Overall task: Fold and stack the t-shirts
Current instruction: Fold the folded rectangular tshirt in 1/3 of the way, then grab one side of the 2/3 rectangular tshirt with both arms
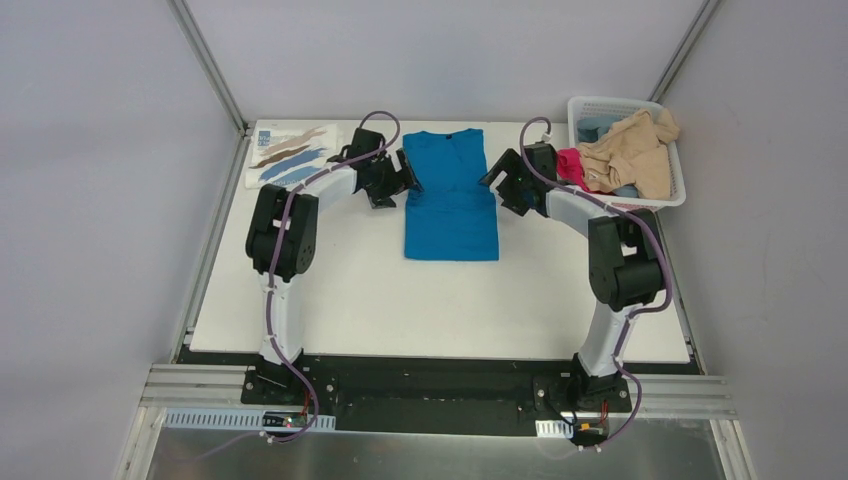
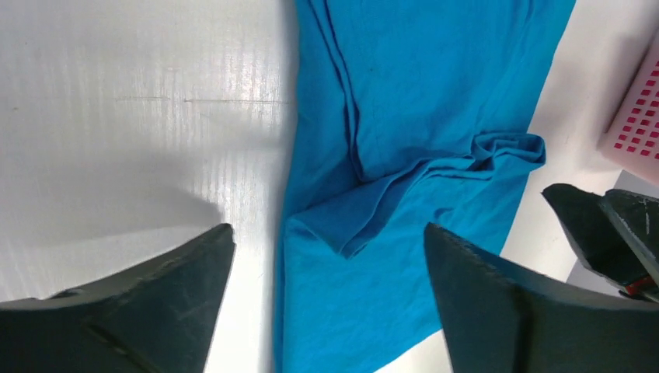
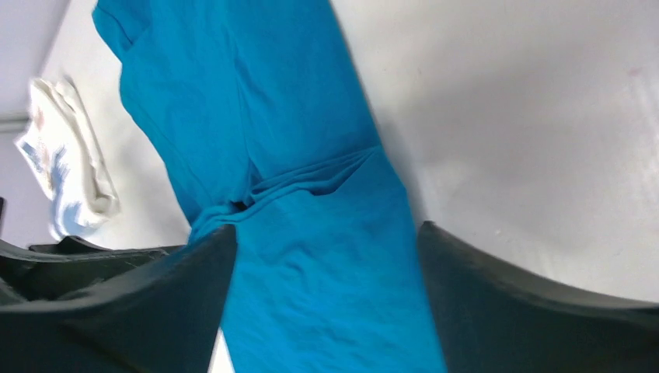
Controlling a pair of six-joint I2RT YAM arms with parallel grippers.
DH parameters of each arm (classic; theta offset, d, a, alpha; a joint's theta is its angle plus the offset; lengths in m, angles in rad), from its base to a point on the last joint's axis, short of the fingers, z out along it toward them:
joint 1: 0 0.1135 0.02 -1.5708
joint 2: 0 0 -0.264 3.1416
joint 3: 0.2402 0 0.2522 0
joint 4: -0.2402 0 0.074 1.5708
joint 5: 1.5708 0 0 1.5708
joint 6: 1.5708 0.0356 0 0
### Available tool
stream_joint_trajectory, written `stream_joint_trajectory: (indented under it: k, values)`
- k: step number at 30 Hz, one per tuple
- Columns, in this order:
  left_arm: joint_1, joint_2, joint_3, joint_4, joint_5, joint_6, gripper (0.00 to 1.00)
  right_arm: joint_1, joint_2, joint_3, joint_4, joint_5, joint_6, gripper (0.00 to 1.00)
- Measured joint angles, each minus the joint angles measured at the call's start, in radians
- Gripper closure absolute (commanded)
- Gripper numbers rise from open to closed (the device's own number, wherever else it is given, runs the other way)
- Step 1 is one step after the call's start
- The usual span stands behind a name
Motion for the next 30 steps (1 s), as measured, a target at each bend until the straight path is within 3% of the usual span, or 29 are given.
stream_joint_trajectory:
  k: [5,11,15,20,25,30]
  values:
    - [0.003,-0.06,-0.061,-0.002,-0.015,-0.002,0.01,-0.003,-0.05,-0.025,-0.019,0.014,-0.005,0.01]
    - [-0.002,-0.213,-0.172,-0.011,-0.004,0.0,0.01,-0.002,-0.241,-0.176,-0.028,0.001,0.006,0.0]
    - [-0.032,-0.268,-0.21,0.008,0.047,0.004,0.01,-0.002,-0.352,-0.282,-0.027,-0.052,0.024,0.01]
    - [-0.097,-0.344,-0.373,0.014,0.048,0.003,0.01,-0.002,-0.433,-0.387,-0.095,-0.093,0.028,0.01]
    - [-0.121,-0.393,-0.509,-0.003,0.006,-0.013,0.12,-0.002,-0.458,-0.447,-0.138,-0.115,0.029,0.01]
    - [-0.118,-0.385,-0.529,-0.006,-0.019,-0.035,0.29,-0.002,-0.458,-0.472,-0.15,-0.134,0.04,0.02]
